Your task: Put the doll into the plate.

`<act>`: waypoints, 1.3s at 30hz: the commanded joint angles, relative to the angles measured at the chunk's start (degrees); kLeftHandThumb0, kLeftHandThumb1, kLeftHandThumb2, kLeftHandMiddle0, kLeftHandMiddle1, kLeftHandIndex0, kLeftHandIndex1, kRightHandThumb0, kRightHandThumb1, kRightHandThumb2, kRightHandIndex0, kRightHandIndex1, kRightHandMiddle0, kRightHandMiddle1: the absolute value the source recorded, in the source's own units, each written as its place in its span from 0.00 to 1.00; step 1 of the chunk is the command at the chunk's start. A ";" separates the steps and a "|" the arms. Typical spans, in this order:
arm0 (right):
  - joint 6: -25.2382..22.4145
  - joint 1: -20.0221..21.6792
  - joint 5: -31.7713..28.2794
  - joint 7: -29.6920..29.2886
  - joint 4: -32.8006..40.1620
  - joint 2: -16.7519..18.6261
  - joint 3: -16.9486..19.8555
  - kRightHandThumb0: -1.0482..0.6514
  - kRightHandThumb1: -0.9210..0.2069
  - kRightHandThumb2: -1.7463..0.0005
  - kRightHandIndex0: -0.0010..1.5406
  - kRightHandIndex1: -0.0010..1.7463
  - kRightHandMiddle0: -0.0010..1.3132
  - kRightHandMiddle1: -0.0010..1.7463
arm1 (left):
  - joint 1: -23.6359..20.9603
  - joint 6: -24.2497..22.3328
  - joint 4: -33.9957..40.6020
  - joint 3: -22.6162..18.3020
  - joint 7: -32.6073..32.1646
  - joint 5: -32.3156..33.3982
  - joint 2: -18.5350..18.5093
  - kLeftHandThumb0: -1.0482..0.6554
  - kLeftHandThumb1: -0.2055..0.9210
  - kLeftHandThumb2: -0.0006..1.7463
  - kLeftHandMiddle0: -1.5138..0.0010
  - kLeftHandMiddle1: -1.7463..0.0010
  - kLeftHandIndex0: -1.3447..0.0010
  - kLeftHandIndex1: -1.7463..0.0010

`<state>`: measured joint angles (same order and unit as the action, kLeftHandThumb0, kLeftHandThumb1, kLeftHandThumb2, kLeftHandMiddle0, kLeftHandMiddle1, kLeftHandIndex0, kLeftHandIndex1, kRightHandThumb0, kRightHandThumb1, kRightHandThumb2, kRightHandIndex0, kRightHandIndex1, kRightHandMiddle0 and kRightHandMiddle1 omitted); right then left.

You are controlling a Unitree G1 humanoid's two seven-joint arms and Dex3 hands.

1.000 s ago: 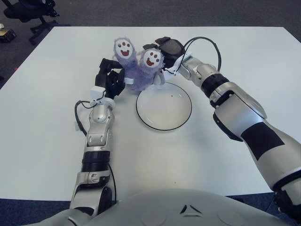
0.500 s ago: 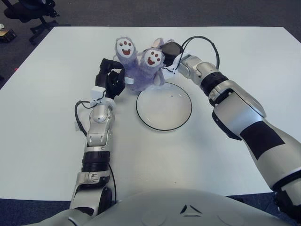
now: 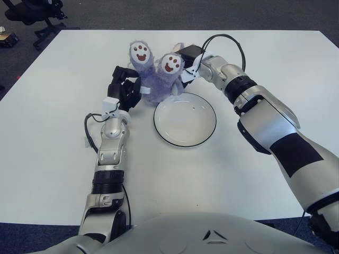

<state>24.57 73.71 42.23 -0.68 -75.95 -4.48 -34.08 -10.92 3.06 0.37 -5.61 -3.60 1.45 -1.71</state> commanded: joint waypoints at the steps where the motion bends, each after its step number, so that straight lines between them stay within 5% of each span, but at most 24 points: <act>1: 0.60 -2.51 -0.50 0.78 -1.27 -0.69 0.39 0.83 0.27 0.59 0.38 0.83 0.42 0.97 | 0.21 -0.36 0.63 0.33 -0.09 -0.35 0.09 0.41 1.00 0.26 0.61 0.04 0.80 0.04; 8: 1.06 -3.02 -1.23 0.17 -1.20 -1.98 0.94 0.85 0.31 0.54 0.38 0.87 0.43 1.00 | 0.18 -0.40 0.62 0.38 -0.16 -0.37 0.11 0.41 1.00 0.26 0.61 0.04 0.80 0.04; 13: 2.02 -4.08 -1.89 -1.79 -0.69 -5.34 2.06 0.86 0.39 0.39 0.33 0.98 0.47 1.00 | 0.04 -0.49 0.55 0.52 -0.36 -0.48 0.21 0.41 1.00 0.26 0.60 0.04 0.80 0.04; 21: 1.60 -4.29 -1.95 -2.42 -0.40 -5.84 2.04 0.86 0.41 0.36 0.32 1.00 0.47 1.00 | 0.00 -0.54 0.54 0.53 -0.39 -0.54 0.25 0.41 1.00 0.26 0.60 0.04 0.80 0.04; 25: -7.05 -1.83 -0.57 4.77 2.35 -7.52 0.71 0.87 0.42 0.34 0.33 1.00 0.47 1.00 | -0.15 -0.37 0.14 0.50 -0.40 -0.53 0.25 0.41 1.00 0.26 0.60 0.05 0.80 0.04; 36: -10.58 -2.09 -0.09 8.07 6.51 -8.35 -0.51 0.87 0.44 0.33 0.34 1.00 0.48 1.00 | -0.16 -0.32 0.05 0.45 -0.34 -0.51 0.25 0.41 1.00 0.26 0.60 0.05 0.80 0.04; 39: -14.10 -1.69 4.80 5.03 6.77 -8.16 -4.71 0.87 0.44 0.33 0.34 1.00 0.49 1.00 | -0.45 -0.03 -0.53 0.33 -0.31 -0.46 0.18 0.41 1.00 0.26 0.59 0.06 0.80 0.04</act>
<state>13.38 72.16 43.18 5.68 -69.33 -12.31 -35.74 -10.95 2.86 0.27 -5.03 -3.71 1.37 -1.17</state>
